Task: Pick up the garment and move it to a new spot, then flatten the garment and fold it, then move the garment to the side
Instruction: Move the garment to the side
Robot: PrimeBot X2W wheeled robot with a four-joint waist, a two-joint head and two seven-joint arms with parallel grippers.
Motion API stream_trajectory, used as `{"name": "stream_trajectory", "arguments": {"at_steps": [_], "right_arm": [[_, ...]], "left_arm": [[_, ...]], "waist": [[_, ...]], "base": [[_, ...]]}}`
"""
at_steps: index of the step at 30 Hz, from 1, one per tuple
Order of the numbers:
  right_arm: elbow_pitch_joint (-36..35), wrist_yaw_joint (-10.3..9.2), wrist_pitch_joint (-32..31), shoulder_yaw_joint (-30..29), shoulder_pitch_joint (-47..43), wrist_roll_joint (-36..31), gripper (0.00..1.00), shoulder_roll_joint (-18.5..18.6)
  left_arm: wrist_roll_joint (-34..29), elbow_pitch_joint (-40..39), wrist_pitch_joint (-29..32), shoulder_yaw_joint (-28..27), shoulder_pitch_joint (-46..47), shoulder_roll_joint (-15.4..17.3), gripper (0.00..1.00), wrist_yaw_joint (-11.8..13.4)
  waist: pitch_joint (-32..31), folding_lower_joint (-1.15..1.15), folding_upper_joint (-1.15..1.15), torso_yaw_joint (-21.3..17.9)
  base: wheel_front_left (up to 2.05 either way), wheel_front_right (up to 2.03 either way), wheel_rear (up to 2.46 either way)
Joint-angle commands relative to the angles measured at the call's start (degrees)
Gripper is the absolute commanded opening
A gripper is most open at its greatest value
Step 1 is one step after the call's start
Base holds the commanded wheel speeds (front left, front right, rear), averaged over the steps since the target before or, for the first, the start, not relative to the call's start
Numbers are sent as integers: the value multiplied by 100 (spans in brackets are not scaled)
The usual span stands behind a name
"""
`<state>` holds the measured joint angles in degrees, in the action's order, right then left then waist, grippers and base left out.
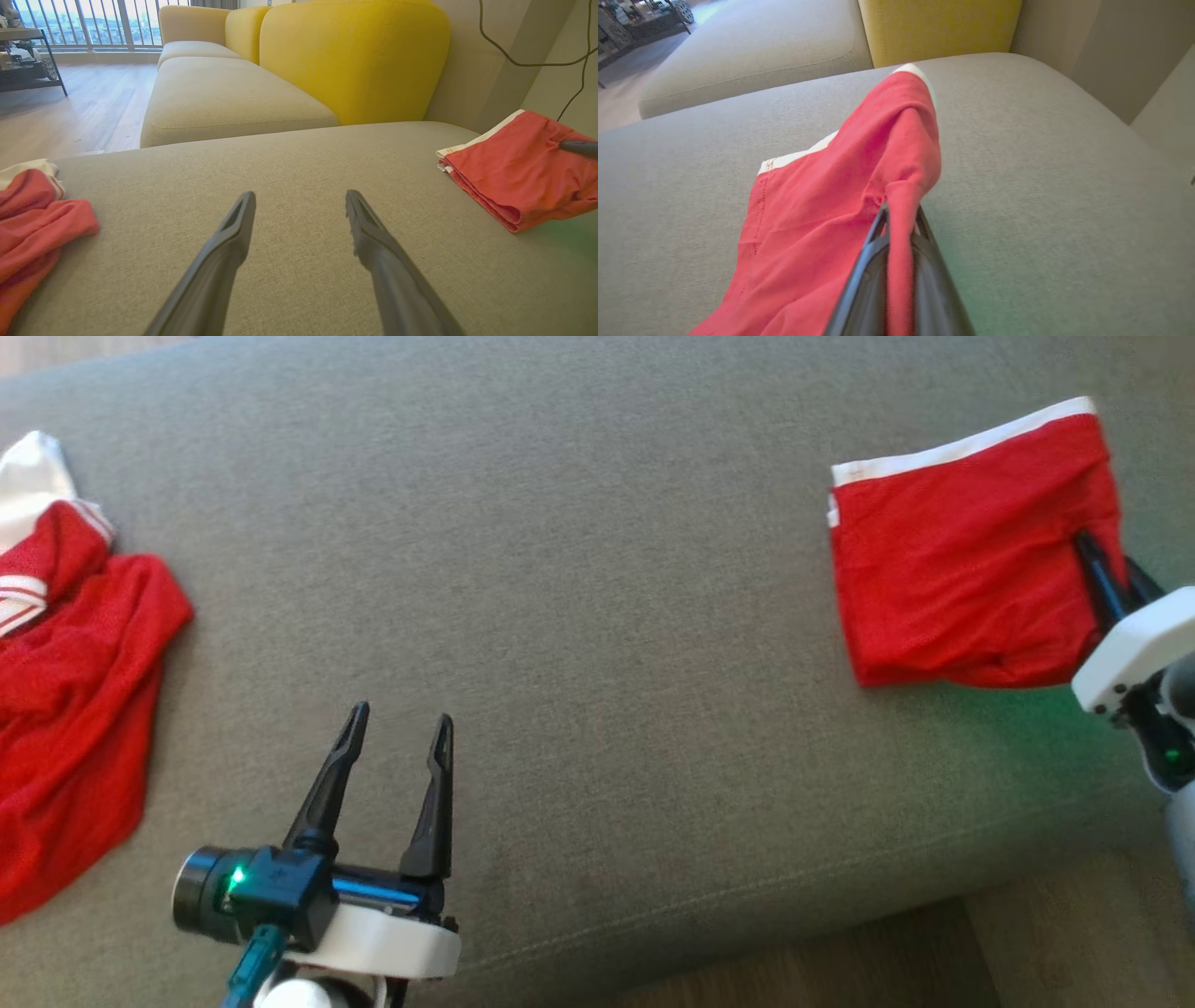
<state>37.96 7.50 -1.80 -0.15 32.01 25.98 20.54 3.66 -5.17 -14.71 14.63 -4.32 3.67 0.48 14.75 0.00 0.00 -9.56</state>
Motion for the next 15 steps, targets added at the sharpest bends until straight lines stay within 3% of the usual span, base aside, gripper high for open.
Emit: {"name": "stream_trajectory", "arguments": {"at_steps": [1,15], "right_arm": [[-197,-1,96,-37,65,-157,0,164],[-378,-1,340,-674,304,-1416,0,137]], "left_arm": [[-59,-212,-29,-193,138,40,100,-34],[-131,-256,-29,-220,255,35,100,-132]], "waist": [[48,0,0,-40],[343,0,0,59]], "base": [[0,0,0],[0,0,0]]}}
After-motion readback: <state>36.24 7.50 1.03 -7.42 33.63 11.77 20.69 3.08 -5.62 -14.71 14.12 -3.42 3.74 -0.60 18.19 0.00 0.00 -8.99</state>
